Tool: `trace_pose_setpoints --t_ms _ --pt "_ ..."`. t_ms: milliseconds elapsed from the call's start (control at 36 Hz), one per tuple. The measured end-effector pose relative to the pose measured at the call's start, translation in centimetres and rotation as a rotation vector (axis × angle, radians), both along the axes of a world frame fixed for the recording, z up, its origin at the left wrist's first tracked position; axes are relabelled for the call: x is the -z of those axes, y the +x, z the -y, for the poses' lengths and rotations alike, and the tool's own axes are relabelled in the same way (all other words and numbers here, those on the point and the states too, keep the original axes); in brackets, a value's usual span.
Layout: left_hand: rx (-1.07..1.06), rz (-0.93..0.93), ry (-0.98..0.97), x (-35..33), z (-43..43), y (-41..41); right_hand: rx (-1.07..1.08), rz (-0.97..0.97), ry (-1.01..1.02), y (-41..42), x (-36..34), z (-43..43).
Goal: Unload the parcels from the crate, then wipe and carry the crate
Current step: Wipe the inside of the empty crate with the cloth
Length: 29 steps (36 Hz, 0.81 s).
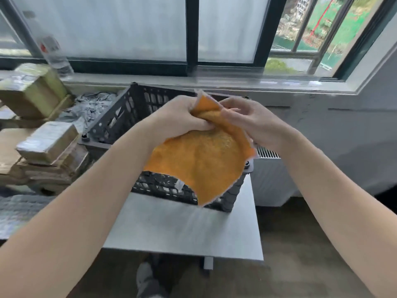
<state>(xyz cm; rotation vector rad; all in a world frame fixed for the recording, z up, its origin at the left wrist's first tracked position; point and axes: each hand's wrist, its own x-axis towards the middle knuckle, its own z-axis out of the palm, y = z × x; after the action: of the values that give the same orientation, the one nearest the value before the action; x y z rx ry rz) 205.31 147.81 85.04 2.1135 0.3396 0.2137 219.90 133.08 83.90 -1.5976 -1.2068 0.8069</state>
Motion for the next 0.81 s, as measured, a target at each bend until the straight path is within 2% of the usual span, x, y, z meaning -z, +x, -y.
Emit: trace_pose_setpoints --t_ms 167,306,389,556,694,806 --pt "0.047 -0.164 0.002 2.3 2.1 -1.4 0.089 0.373 -0.049 -2.5 2.1 0.7" --pt "0.088 -0.386 0.050 5.5 1.5 -3.2 0.273 0.480 0.043 -4.1 5.7 2.8" --pt "0.149 -0.509 0.011 7.9 0.8 -4.3 0.300 0.466 0.023 -5.1 8.1 4.6" --pt "0.191 -0.617 -0.142 13.2 -0.5 -6.4 0.362 0.335 -0.015 -6.1 12.9 7.3" --pt "0.009 -0.568 -0.408 17.7 -1.5 -7.4 0.467 0.187 -0.228 -5.5 17.8 8.3" --pt "-0.271 -0.491 -0.601 20.8 -0.8 -6.8 0.526 0.084 -0.436 -5.5 21.5 8.4"
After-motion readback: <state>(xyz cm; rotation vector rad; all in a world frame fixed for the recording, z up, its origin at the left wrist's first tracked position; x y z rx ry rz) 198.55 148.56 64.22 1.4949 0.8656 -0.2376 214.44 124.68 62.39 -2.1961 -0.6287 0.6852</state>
